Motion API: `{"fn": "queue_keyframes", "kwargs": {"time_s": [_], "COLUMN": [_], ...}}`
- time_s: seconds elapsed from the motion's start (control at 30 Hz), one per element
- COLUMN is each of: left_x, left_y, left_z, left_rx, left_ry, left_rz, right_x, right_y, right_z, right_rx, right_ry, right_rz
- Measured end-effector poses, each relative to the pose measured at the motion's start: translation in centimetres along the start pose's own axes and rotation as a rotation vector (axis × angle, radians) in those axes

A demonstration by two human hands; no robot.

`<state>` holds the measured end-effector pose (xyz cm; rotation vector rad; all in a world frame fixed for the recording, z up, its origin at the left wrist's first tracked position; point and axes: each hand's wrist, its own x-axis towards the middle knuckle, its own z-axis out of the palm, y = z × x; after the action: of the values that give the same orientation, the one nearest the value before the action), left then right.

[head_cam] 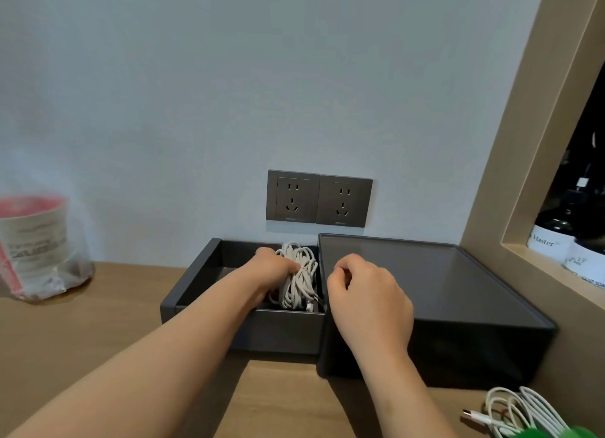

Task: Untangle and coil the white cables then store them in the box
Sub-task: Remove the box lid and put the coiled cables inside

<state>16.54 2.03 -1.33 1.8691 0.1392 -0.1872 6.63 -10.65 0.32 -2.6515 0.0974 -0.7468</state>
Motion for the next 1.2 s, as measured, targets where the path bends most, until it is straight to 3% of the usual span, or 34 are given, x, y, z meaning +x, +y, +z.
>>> {"fn": "queue_keyframes", "kwargs": {"time_s": [0.23, 0.33, 0.47, 0.67, 0.8, 0.87, 1.0, 1.2], "left_x": [-0.2, -0.5, -0.6, -1.0, -1.7, -2.3, -4.2, -10.2], "left_y": [0.2, 0.2, 0.2, 0.4, 0.4, 0.4, -0.2, -0.1], "left_z": [1.0, 1.1, 1.6, 1.7, 1.6, 1.8, 2.2, 2.9], "left_rx": [0.170, 0.299, 0.269, 0.247, 0.376, 0.468, 0.635, 0.847], "left_ry": [-0.059, 0.042, 0.003, -0.070, -0.076, -0.018, 0.237, 0.393], "left_rz": [0.030, 0.089, 0.244, 0.253, 0.291, 0.336, 0.434, 0.660], "right_x": [-0.1, -0.1, -0.1, -0.2, -0.6, -0.9, -2.5, -6.3], "right_y": [0.1, 0.1, 0.1, 0.2, 0.6, 0.9, 1.1, 3.8], "right_z": [-0.1, -0.2, -0.1, -0.1, -0.1, 0.4, 0.7, -1.1], "right_rx": [0.016, 0.016, 0.004, 0.023, 0.014, 0.011, 0.096, 0.039], "right_ry": [0.003, 0.005, -0.001, 0.019, 0.011, 0.050, 0.356, 0.394], "right_rz": [-0.007, -0.008, -0.010, -0.032, -0.084, -0.106, -0.106, -0.123]}}
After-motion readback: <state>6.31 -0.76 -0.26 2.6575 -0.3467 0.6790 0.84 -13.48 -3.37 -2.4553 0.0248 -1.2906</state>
